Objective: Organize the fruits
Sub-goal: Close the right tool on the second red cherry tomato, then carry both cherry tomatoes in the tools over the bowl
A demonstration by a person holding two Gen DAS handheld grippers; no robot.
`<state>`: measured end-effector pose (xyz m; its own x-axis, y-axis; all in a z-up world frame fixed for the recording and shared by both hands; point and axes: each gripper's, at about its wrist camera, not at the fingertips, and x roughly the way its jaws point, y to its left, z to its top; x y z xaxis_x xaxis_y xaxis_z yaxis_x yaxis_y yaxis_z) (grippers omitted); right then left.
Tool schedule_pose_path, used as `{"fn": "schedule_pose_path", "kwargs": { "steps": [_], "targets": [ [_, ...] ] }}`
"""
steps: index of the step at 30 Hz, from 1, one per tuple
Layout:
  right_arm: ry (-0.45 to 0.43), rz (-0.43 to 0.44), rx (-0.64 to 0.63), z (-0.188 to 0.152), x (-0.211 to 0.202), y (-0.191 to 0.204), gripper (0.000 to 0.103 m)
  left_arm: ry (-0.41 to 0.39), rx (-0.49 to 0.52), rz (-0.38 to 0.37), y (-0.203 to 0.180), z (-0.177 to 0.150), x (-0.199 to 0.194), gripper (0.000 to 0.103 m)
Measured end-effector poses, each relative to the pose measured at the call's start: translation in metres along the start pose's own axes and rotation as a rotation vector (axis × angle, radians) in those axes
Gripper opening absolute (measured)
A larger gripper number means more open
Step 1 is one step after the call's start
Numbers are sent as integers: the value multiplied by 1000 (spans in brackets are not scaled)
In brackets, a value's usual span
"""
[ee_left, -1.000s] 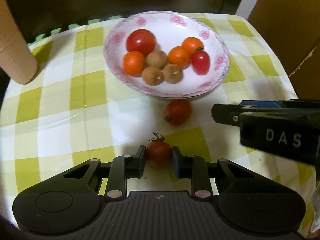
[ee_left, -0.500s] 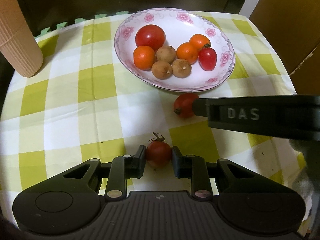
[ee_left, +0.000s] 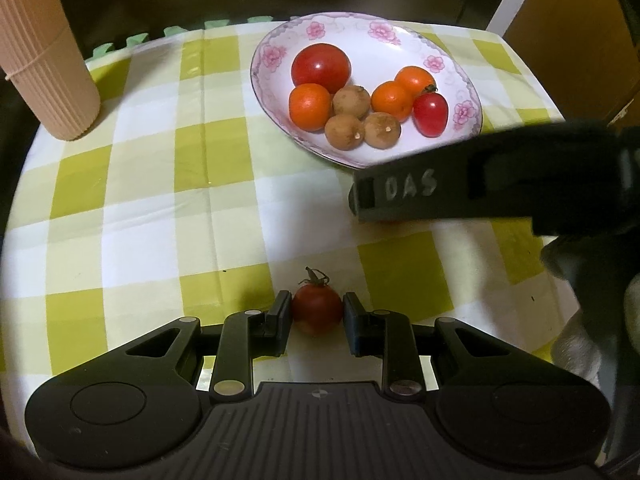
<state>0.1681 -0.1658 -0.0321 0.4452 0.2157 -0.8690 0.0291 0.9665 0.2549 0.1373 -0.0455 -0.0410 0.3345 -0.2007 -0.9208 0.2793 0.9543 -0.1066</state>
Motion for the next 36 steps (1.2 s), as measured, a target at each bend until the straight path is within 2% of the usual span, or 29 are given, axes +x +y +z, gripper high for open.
{"fn": "schedule_pose_path", "kwargs": {
  "steps": [4,9,21,29,32,36],
  "targets": [
    [39,-40,-36,-2,7,3,45,2,14,9,-1,1,1,36],
    [51,-38,-67,1,5,0,34,6,11,14,1,-1,0,36],
    [67,-92,-183,-13,-12,-12,33,6,1,27,-1,2,0,37],
    [85,-104,-203,-32,-23,-19,33,2,27,42,-8,1,1,37],
    [83,-107,-196,-36,-22,-25,33,0,34,48,-10,1,2,38],
    [86,-91,-183,-36,-20,-26,33,0,51,51,-13,2,3,47]
  ]
}}
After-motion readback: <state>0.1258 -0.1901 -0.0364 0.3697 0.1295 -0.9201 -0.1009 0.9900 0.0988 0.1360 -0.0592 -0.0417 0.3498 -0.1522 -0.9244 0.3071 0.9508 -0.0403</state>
